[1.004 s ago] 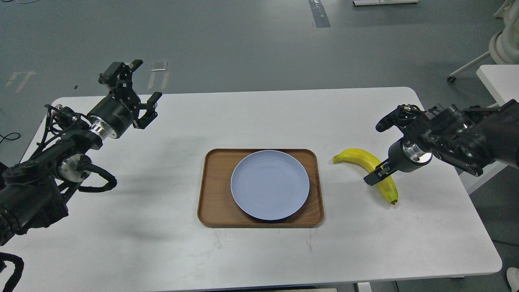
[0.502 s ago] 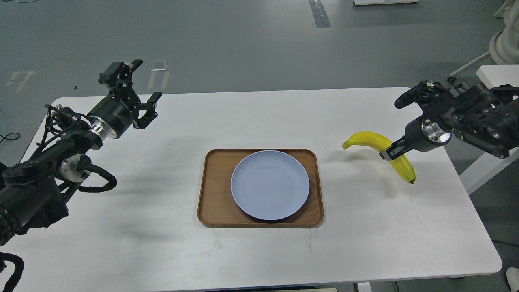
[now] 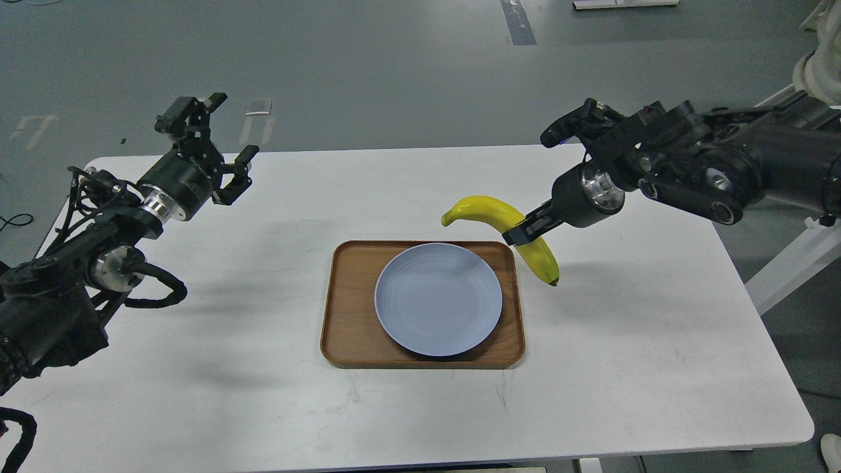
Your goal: Place banana on plate with both arms
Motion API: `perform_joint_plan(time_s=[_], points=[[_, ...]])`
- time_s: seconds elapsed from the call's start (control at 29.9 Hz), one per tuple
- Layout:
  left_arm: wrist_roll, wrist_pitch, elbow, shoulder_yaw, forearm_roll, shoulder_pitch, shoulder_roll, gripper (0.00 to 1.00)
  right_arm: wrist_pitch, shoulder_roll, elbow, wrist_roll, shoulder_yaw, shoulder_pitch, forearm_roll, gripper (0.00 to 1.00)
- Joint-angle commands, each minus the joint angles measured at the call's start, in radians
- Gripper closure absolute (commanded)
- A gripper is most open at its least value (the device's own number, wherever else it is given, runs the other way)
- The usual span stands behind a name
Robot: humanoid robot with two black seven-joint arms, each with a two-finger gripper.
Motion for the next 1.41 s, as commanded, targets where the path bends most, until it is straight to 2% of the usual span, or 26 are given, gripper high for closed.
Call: perform_joint_plan(time_s=[0.0,0.27,0.4,0.47,0.5,0.74,0.94,1.07,1.17,1.37], points=[[0.0,0.0,0.0,0.001,0.001,0.002,-0.006,0.02,0.0,0.094,-0.031,0.0,-0.021,-0.026,0.052,0.78],[0.0,0.0,0.0,0.001,0.001,0.0,0.002,0.02,0.0,0.182,-0.082,0.0,-0.031,-0.061,0.121,0.66],[0.0,0.0,0.0,0.001,0.001,0.0,0.004,0.02,0.0,0.186,-0.083,0.0,-0.032,-0.066,0.152,0.28],[0.0,0.0,0.0,0.001,-0.001,0.0,0.004,0.02,0.0,0.18,-0.083,0.0,-0.032,-0.066,0.152,0.11],[0.0,0.0,0.0,0.001,0.001,0.0,0.004,0.02,0.0,0.179,-0.083,0.0,-0.032,-0.066,0.152,0.08],[0.0,0.0,0.0,0.001,-0.001,0.0,0.004,0.02,0.0,0.105,-0.1,0.0,0.009,-0.057,0.167,0.0],[0.0,0.0,0.0,0.002,0.001,0.002,-0.006,0.02,0.0,-0.054,-0.116,0.0,0.187,-0.123,0.36,0.0],[0.0,0.0,0.0,0.002,0.001,0.004,-0.012,0.02,0.0,-0.16,-0.111,0.0,0.397,-0.259,0.57,0.0],[0.0,0.0,0.0,0.004,0.001,0.005,-0.018,0.02,0.0,-0.208,-0.111,0.0,0.521,-0.342,0.633,0.0],[0.0,0.0,0.007,0.002,0.001,0.013,-0.047,0.02,0.0,-0.216,-0.117,0.0,0.759,-0.491,0.71,0.0]])
